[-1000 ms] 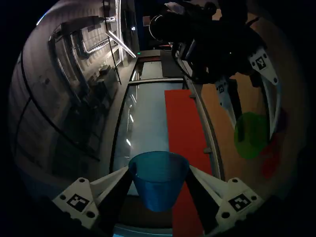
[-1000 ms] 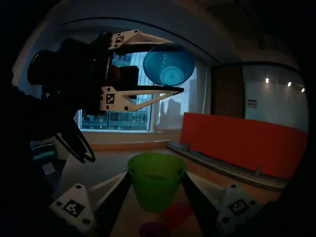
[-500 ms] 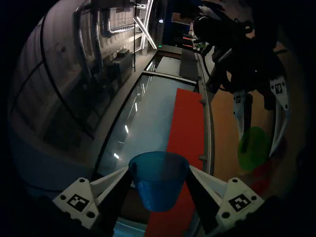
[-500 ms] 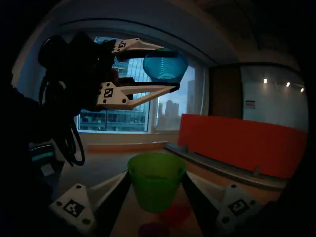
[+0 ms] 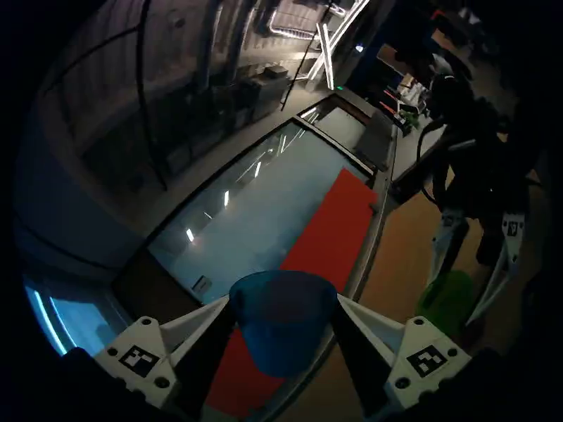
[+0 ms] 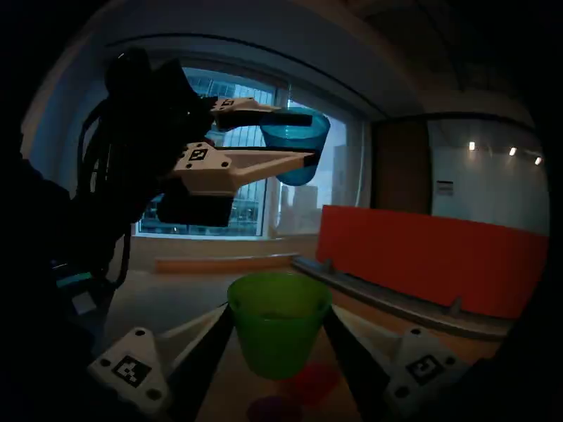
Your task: Pour water
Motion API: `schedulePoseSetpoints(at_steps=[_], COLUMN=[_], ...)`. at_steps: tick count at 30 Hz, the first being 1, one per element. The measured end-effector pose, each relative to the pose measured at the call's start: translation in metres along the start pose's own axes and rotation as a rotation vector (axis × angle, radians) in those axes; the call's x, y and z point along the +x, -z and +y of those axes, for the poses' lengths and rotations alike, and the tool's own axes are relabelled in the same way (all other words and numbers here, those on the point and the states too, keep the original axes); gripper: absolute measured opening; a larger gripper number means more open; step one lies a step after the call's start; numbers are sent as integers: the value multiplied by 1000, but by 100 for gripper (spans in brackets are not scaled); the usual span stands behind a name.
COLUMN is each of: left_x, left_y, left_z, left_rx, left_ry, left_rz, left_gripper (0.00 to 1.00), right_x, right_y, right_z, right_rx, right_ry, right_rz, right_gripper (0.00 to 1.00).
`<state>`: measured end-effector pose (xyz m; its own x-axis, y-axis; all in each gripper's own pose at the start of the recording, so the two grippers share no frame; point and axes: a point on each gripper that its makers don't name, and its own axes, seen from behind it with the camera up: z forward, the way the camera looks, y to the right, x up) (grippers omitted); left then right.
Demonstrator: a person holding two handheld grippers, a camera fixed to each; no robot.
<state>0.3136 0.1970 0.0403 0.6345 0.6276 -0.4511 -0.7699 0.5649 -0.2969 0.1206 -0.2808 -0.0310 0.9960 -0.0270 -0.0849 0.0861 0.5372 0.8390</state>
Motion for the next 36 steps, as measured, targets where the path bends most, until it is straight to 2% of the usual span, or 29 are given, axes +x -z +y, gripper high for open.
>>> schedulePoseSetpoints(at_steps=[9, 20, 26, 29, 32, 36], left_x=[-3, -4, -1, -1, -4, -11], left_y=[-3, -1, -6, -7, -8, -7], left_z=[-11, -8, -6, -9, -11, -12], left_rx=[-13, -66, -102, -110, -111, -99], left_ry=[262, 534, 704, 767, 798, 793], left_rz=[2, 6, 12, 23, 23, 15], left_gripper=[86, 86, 86, 86, 86, 86], right_x=[2, 3, 7, 8, 9, 9], right_y=[3, 4, 5, 5, 6, 6], right_z=[2, 2, 1, -1, -1, -1], right_rx=[-6, -11, -12, -12, -14, -16], right_ry=[1, -3, -2, -1, 1, -1], right_rz=[4, 9, 11, 11, 11, 10], right_gripper=[89, 89, 89, 89, 89, 89])
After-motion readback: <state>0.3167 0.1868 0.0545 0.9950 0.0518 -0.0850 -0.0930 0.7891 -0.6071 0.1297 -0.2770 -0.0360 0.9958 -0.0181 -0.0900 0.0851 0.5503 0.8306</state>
